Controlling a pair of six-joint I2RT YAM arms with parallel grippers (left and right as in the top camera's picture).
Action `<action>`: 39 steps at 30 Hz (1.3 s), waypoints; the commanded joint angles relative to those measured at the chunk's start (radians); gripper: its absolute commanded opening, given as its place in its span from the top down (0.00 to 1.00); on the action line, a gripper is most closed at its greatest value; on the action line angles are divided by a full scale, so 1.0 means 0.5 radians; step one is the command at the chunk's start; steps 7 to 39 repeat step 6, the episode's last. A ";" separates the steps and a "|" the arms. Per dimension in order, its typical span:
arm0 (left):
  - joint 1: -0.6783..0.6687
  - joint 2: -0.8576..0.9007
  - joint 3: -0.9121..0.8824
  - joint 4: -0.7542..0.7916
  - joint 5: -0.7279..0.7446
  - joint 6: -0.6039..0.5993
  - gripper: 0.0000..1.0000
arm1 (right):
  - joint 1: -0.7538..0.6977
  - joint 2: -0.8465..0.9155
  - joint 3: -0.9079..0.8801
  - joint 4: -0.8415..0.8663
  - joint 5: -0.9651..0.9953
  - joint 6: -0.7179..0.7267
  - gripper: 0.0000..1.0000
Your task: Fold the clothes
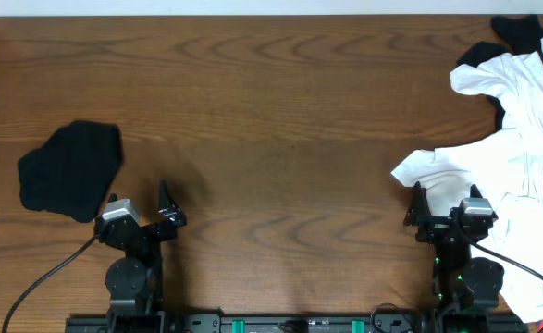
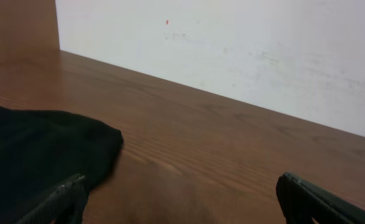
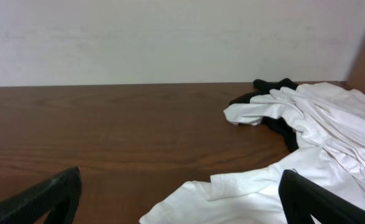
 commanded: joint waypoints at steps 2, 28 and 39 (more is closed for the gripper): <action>0.011 -0.012 -0.034 -0.080 -0.039 0.012 0.02 | -0.029 -0.012 -0.006 -0.005 -0.012 -0.022 0.01; 0.011 -0.012 -0.034 -0.080 -0.039 0.012 0.02 | -0.029 -0.012 -0.006 -0.005 -0.012 -0.023 0.01; 0.011 -0.012 -0.034 -0.080 -0.039 0.012 0.02 | -0.029 -0.012 -0.006 -0.005 -0.012 -0.023 0.01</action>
